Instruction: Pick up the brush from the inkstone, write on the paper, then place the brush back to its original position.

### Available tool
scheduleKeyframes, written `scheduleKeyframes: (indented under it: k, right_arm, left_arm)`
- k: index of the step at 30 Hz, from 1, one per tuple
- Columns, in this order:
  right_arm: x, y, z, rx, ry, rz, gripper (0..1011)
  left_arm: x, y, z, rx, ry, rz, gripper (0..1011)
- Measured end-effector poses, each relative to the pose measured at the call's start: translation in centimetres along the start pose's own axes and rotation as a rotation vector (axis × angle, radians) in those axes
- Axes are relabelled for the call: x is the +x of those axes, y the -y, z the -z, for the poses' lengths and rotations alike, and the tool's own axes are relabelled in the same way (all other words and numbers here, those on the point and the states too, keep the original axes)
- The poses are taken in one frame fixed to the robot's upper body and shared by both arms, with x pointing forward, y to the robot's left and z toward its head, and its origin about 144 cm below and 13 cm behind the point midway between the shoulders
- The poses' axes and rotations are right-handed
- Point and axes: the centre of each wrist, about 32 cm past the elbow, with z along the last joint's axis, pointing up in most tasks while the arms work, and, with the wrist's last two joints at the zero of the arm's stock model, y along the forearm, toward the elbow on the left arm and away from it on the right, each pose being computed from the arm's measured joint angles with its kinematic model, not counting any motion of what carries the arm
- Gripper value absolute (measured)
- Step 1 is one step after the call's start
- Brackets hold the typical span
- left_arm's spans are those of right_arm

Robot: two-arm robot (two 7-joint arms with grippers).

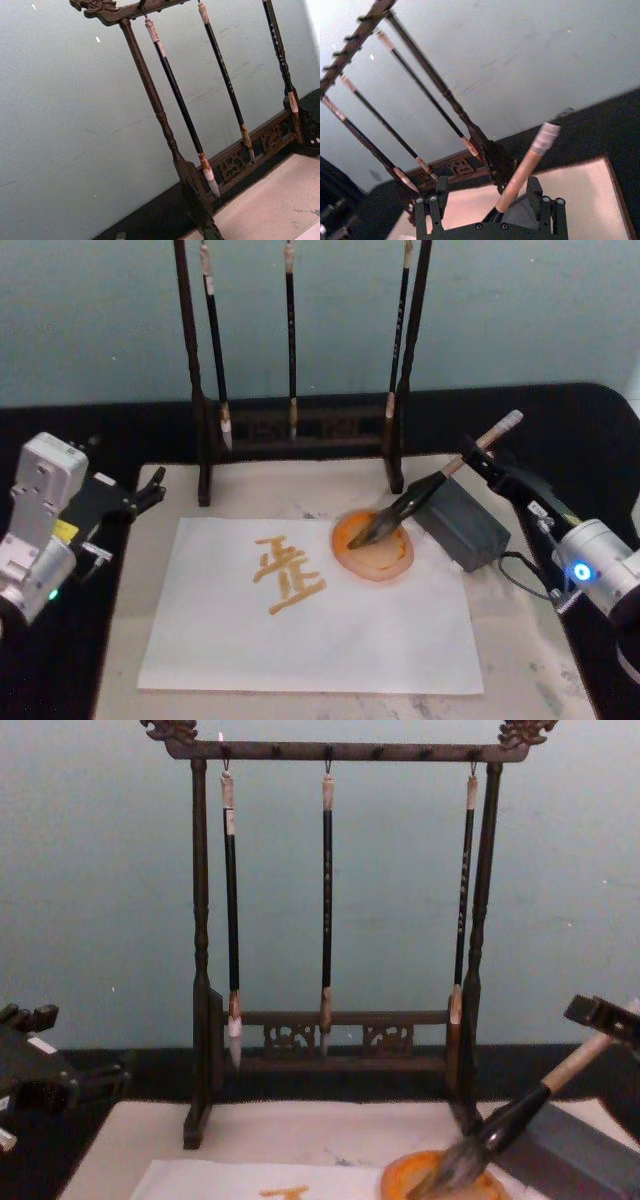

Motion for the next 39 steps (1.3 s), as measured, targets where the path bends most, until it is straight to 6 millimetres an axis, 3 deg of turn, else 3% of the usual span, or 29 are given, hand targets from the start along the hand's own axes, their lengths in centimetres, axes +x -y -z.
scheduleKeyframes:
  k: [17, 27, 39]
  right_arm:
    - [-2.3, -1.6, 1.7, 0.030, 0.470, 0.083, 1000]
    - [-2.3, -2.0, 2.8, 0.023, 0.592, 0.111, 1000]
    - [-2.3, -2.0, 2.8, 0.024, 0.606, 0.112, 1000]
  left_arm:
    - [0.0, 0.0, 0.0, 0.000, 0.000, 0.000, 1010]
    - [0.0, 0.0, 0.0, 0.000, 0.000, 0.000, 1010]
    - [0.0, 0.0, 0.0, 0.000, 0.000, 0.000, 1010]
